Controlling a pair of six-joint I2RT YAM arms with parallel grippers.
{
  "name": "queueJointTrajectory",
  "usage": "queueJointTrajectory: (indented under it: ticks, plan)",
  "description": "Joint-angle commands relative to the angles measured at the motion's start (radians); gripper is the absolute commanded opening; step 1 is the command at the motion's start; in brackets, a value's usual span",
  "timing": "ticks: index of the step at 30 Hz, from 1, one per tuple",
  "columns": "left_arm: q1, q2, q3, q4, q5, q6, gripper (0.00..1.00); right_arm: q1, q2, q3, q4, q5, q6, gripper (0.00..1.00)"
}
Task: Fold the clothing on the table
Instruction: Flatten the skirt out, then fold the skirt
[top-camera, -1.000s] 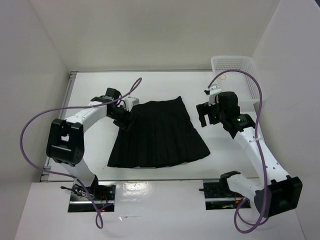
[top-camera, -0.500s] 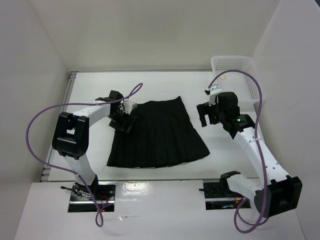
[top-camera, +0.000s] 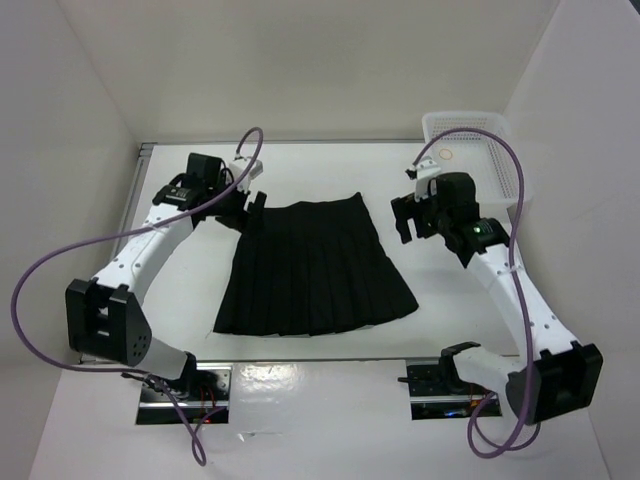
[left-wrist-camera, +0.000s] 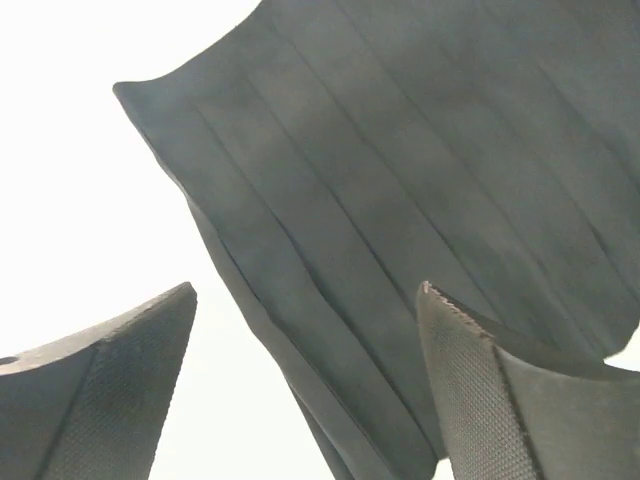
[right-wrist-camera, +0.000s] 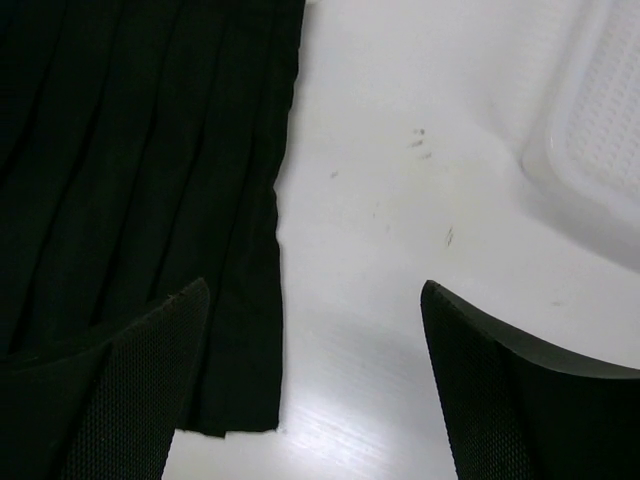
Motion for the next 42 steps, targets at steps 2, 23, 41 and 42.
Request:
queueJointTrajectory:
  ticks: [2,23,41,42]
  plan:
    - [0.031,0.173,0.067,0.070,-0.001,-0.003,0.92,-0.005,0.121,0.098,0.081,-0.040,-0.025,0.86]
    - [0.183,0.614,0.401,0.061,0.169,-0.011,0.59,-0.005,0.428,0.185,0.156,-0.072,-0.143,0.60]
    - [0.174,0.717,0.466,0.061,0.168,-0.020,0.57,-0.005,0.466,0.185,0.167,-0.072,-0.143,0.60]
    - [0.174,0.729,0.475,0.061,0.168,-0.020,0.57,-0.005,0.466,0.185,0.167,-0.072,-0.143,0.60]
